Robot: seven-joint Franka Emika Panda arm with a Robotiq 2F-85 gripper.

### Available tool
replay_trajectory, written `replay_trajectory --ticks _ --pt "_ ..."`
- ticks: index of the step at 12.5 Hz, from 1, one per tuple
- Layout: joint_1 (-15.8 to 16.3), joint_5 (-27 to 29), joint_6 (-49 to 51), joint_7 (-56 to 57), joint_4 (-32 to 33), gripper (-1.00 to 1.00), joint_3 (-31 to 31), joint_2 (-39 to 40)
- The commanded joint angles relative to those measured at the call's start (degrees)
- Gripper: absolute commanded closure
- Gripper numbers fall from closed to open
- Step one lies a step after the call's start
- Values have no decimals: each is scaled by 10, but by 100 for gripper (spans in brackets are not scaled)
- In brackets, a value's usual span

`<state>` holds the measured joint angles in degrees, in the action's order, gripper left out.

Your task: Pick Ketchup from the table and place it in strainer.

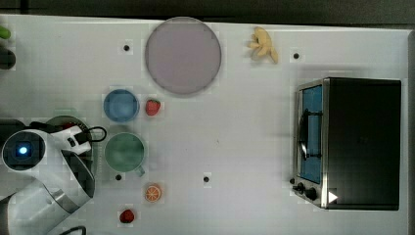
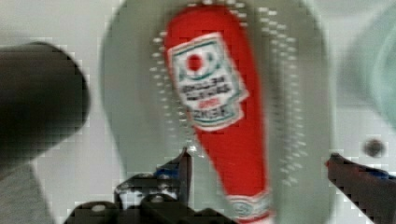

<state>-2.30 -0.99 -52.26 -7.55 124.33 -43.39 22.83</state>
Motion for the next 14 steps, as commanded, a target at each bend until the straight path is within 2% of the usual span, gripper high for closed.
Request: replay_trajectory --ticks 1,4,7,12,14 --pt "-51 0 85 -56 -17 -100 -2 -105" --pt "-113 1 173 -53 -34 -100 14 -206" --pt "-156 9 256 -53 -47 -100 76 -290" --pt "-166 41 357 -49 -102 -100 226 -340" --pt "-166 41 398 -44 -139 -100 258 -338"
